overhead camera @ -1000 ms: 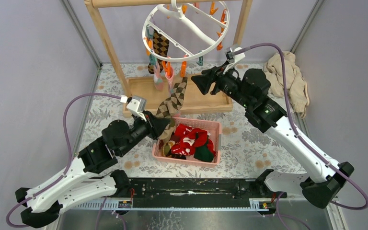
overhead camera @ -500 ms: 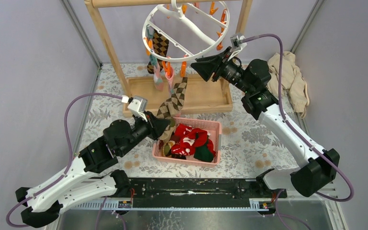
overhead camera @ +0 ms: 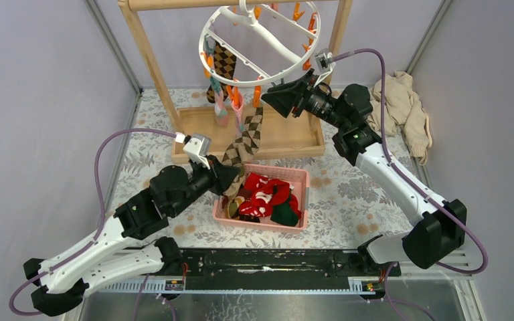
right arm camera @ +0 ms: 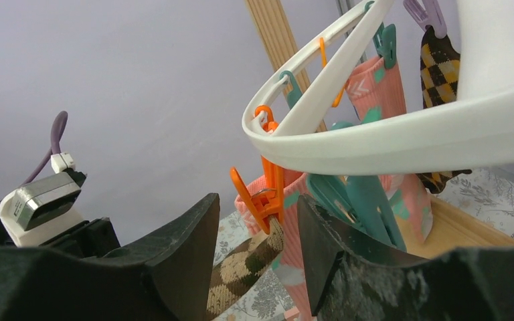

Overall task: Remove the socks clipped to the hanger
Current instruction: Remove the sock from the hanger.

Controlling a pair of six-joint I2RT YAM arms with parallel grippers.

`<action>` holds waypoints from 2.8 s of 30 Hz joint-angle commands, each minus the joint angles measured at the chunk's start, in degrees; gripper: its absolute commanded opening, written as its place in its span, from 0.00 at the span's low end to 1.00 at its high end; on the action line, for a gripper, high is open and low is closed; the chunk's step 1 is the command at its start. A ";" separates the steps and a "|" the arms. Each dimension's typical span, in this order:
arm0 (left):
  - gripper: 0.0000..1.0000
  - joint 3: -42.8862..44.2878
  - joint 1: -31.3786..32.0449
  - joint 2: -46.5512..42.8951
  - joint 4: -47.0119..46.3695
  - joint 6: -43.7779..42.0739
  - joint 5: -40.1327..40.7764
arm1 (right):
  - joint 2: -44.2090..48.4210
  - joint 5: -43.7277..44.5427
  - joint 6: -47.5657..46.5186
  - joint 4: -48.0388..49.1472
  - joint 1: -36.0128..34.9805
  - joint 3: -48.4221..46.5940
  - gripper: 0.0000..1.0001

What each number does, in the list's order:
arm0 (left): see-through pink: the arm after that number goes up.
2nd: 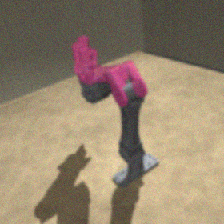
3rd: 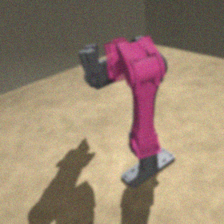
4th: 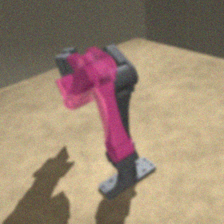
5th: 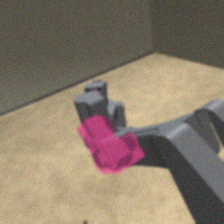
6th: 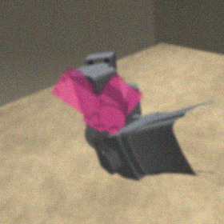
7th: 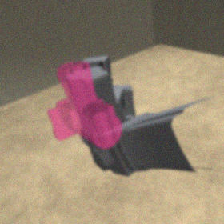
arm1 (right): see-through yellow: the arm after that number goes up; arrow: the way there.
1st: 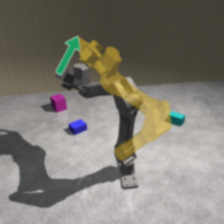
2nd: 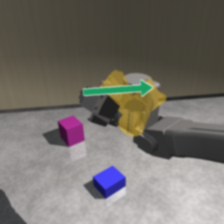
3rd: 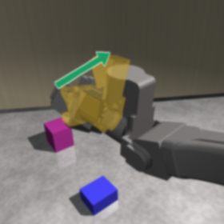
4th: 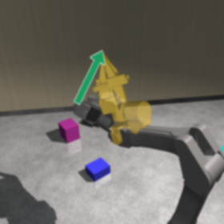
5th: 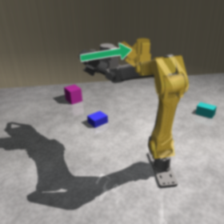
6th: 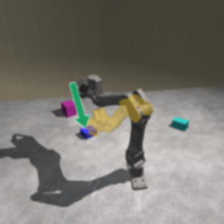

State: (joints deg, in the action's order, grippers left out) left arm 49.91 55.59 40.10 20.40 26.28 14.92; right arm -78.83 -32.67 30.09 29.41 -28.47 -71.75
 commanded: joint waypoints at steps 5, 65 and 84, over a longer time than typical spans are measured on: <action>0.22 2.11 0.39 1.06 -1.13 0.08 -0.97 | -0.09 -1.12 0.22 3.71 0.18 -0.93 0.57; 0.22 3.13 0.39 2.10 0.69 0.70 -3.16 | -4.63 -2.33 2.33 6.33 0.13 -3.27 0.61; 0.22 2.98 0.39 2.07 0.77 0.96 -3.43 | 1.34 -0.85 -0.96 3.81 0.21 1.39 0.60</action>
State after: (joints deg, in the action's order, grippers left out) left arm 51.86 55.59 42.78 20.99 26.68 12.36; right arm -79.00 -34.94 30.74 32.01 -28.42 -70.87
